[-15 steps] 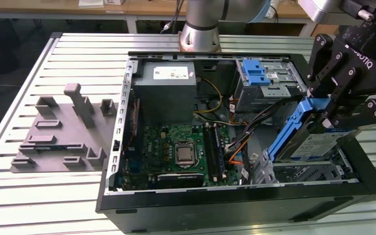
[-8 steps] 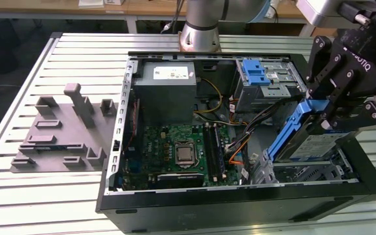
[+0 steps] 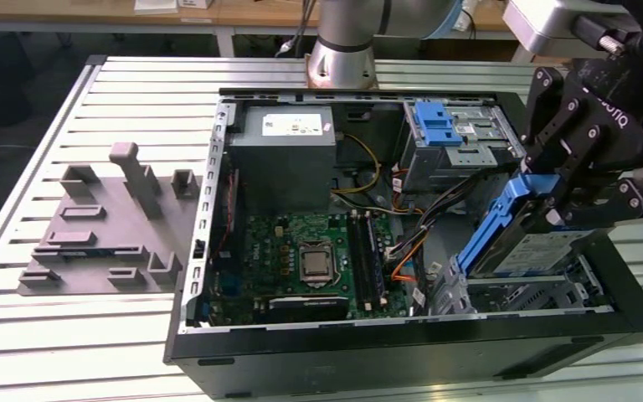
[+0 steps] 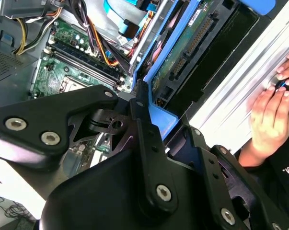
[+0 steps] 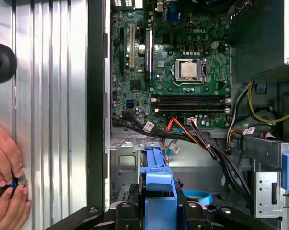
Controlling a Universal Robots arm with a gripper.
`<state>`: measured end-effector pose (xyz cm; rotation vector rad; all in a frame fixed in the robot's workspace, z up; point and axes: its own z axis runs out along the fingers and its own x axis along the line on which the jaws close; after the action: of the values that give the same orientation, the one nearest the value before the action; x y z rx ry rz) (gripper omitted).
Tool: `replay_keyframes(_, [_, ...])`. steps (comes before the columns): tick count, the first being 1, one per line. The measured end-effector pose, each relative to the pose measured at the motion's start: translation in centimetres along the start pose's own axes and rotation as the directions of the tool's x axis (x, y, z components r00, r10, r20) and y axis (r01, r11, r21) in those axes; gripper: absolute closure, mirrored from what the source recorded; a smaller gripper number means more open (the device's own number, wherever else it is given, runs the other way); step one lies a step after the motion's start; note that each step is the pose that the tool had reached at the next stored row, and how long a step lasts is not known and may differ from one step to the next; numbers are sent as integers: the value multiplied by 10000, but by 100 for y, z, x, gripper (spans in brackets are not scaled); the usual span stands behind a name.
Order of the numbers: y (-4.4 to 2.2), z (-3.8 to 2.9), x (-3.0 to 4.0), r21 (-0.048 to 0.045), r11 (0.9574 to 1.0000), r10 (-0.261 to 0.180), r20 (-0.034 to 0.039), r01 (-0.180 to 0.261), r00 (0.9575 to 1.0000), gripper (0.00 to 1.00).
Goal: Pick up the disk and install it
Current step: 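Insert the disk into the insertion slot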
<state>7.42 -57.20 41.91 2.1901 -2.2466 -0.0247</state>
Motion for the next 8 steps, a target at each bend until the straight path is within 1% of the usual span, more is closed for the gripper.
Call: replay_keyframes(8, [-1, 48, 0, 0, 10000, 0, 1, 0, 10000, 64])
